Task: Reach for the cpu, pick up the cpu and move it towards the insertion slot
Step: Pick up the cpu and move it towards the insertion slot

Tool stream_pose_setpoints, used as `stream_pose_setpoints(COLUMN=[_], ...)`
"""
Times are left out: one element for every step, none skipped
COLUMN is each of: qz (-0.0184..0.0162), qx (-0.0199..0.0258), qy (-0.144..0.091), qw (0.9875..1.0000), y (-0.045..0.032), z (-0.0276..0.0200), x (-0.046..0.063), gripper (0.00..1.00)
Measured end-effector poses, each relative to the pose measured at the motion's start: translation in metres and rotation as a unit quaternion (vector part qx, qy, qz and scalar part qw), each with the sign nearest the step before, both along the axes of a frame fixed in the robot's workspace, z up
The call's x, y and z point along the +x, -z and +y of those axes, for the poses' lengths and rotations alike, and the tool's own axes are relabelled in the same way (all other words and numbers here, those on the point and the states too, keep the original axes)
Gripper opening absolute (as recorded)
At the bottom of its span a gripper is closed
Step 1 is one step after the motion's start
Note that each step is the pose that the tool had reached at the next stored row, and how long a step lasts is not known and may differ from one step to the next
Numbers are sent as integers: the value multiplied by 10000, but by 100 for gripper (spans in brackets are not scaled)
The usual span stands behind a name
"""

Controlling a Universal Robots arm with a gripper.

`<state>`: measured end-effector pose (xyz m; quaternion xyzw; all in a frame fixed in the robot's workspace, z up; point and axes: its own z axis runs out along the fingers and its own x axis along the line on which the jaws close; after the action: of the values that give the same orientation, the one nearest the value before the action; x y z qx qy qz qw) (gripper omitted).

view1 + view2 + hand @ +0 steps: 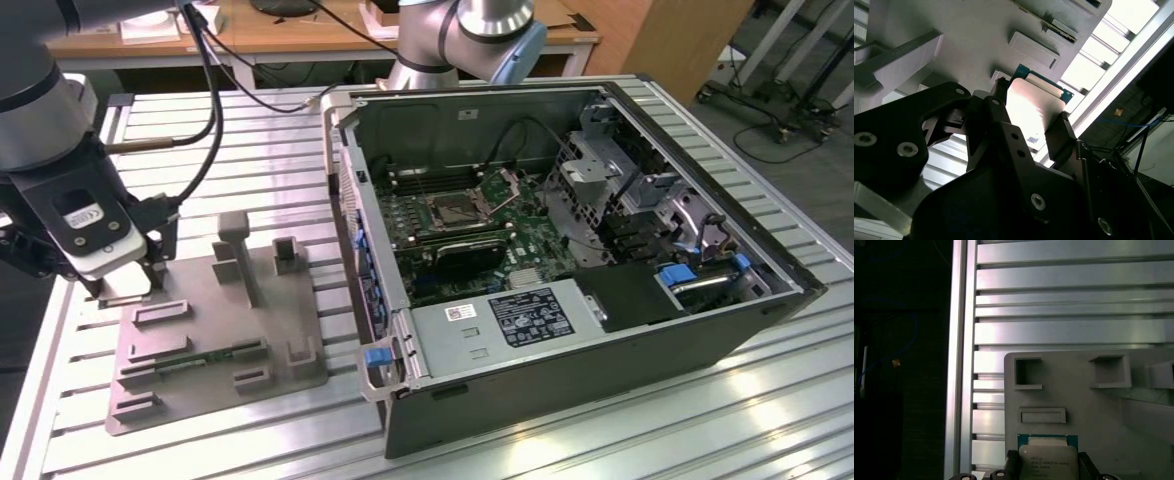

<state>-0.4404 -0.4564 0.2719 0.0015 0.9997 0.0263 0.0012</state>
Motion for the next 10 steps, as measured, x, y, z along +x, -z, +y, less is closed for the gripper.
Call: stream_pose_setpoints(qz=[0,0,0,0,0,0,0,0,0,0], qx=[0,0,0,0,0,0,0,0,0,0], qy=[0,0,0,0,0,0,0,0,0,0], qw=[10000,10000,10000,10000,10000,10000,10000,10000,10000,10000], y=[-2,-3,-5,-7,-9,-11,-14,-18,-21,-24], z=[0,0,0,0,0,0,0,0,0,0], x=[0,0,0,0,0,0,0,0,0,0], gripper=[55,55,55,55,55,55,55,55,55,55])
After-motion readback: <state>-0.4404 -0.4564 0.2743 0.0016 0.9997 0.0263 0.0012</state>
